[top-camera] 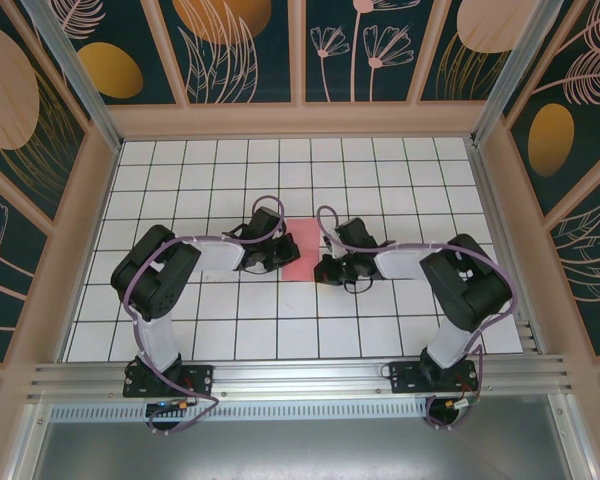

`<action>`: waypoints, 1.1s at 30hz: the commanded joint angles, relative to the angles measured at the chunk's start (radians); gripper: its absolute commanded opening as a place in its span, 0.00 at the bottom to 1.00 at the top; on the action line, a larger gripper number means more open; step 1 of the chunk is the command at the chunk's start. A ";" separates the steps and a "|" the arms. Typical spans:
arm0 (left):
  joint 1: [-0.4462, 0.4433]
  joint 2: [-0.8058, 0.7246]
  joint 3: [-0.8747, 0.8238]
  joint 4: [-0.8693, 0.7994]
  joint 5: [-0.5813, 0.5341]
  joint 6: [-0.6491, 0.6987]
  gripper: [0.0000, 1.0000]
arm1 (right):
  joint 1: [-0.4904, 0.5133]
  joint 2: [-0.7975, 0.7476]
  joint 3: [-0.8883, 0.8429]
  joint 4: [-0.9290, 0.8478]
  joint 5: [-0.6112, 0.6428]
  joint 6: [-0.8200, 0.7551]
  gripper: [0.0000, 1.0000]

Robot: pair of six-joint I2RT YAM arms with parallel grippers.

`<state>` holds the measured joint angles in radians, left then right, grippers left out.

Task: Fold a paper plane with a square sheet of paper (pick it up from the middle)
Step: Fold the triangle a second time at the center of the table, then turn over the paper at the center of the table.

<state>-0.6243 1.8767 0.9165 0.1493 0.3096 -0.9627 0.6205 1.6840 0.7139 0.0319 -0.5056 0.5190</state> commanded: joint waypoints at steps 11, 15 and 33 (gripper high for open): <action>0.007 -0.094 -0.019 0.096 0.058 -0.012 0.46 | -0.099 -0.188 -0.021 0.019 0.104 0.059 0.19; 0.009 -0.133 -0.041 0.101 0.016 -0.035 0.53 | -0.130 -0.127 0.018 0.083 0.074 0.060 0.33; 0.051 -0.176 -0.261 0.386 0.022 -0.164 0.48 | -0.132 0.156 0.189 0.178 -0.095 -0.033 0.36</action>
<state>-0.5758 1.6726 0.6727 0.4347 0.2924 -1.0912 0.4896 1.8191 0.8764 0.1734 -0.5446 0.5030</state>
